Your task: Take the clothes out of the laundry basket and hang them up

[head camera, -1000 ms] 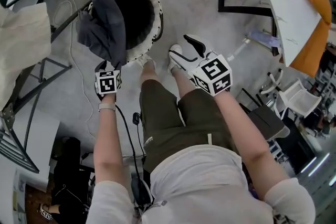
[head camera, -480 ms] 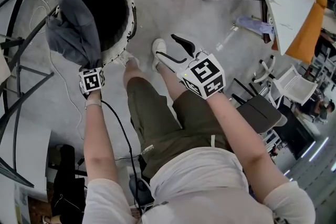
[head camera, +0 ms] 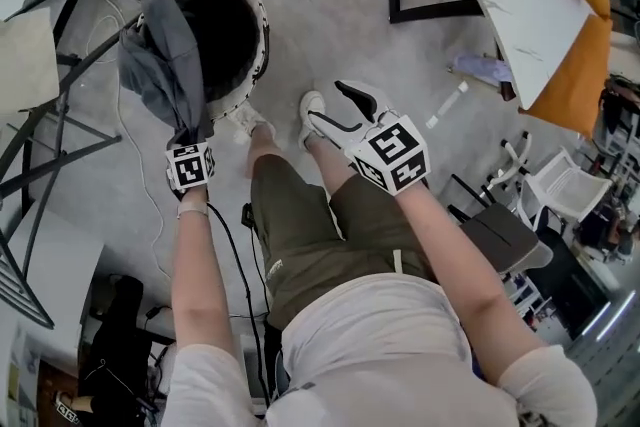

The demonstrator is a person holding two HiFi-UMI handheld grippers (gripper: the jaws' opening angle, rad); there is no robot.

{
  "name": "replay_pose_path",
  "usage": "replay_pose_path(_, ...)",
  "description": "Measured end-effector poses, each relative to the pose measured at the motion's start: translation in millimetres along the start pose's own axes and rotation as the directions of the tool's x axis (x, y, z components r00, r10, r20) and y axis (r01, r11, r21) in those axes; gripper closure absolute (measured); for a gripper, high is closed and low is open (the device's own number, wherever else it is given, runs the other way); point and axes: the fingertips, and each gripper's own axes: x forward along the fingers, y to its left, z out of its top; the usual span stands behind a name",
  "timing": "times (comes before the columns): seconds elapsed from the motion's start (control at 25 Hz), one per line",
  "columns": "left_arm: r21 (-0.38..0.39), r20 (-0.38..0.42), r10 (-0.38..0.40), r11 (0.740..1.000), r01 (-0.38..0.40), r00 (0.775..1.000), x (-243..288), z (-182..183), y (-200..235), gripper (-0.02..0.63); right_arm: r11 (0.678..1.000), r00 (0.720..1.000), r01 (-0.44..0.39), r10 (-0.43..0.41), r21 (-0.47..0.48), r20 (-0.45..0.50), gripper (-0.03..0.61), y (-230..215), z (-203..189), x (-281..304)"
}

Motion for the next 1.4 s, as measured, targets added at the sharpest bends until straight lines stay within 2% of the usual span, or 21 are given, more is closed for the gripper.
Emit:
replay_pose_path(0.24,-0.018,0.077,0.004,1.000,-0.003,0.997,-68.2,12.3,-30.2,0.543,0.999,0.999,-0.020,0.021,-0.049,0.026,0.298,18.3,21.7,-39.9)
replay_pose_path(0.36,-0.047,0.154,0.036,0.998,-0.029,0.987,-104.4,33.2,-34.1,0.543,0.994,0.997,-0.037,0.043,-0.104,0.058,0.298,24.2,43.3,-53.6)
replay_pose_path(0.52,-0.123,0.263,0.109,0.989,-0.079,0.959,-159.6,57.8,-29.7,0.543,0.984,0.992,-0.063,0.080,-0.168,0.098,0.298,32.8,62.9,-70.2)
replay_pose_path(0.72,-0.228,0.394,0.158,0.971,-0.070,0.906,-233.3,86.4,-29.5,0.546,0.974,0.985,-0.083,0.113,-0.212,0.130,0.298,40.9,74.8,-90.0)
replay_pose_path(0.84,-0.274,0.484,0.197,0.959,-0.066,0.853,-286.2,107.2,-29.1,0.552,0.967,0.978,-0.102,0.141,-0.234,0.156,0.298,47.6,86.6,-102.7)
replay_pose_path(1.0,-0.307,0.592,0.254,0.949,-0.077,0.765,-358.6,133.2,-28.2,0.573,0.953,0.965,-0.124,0.181,-0.276,0.192,0.298,61.3,107.4,-117.7)
replay_pose_path(1.12,-0.302,0.670,0.298,0.946,-0.118,0.680,-417.3,153.4,-24.4,0.604,0.939,0.951,-0.149,0.221,-0.309,0.214,0.298,76.4,125.0,-122.1)
replay_pose_path(1.24,-0.252,0.762,0.297,0.954,-0.159,0.575,-477.2,178.5,-32.5,0.607,0.923,0.940,-0.172,0.258,-0.343,0.224,0.298,91.7,135.6,-126.3)
replay_pose_path(1.28,-0.244,0.782,0.299,0.954,-0.172,0.548,-494.4,185.1,-35.6,0.607,0.917,0.935,-0.180,0.272,-0.356,0.226,0.298,96.7,138.7,-127.8)
replay_pose_path(1.32,-0.242,0.791,0.304,0.953,-0.184,0.531,-507.7,189.3,-37.3,0.607,0.909,0.930,-0.189,0.287,-0.370,0.228,0.298,102.1,141.8,-128.9)
replay_pose_path(1.4,-0.245,0.791,0.315,0.949,-0.200,0.524,-520.7,191.1,-37.0,0.607,0.895,0.921,-0.207,0.314,-0.396,0.230,0.298,113.4,147.6,-129.2)
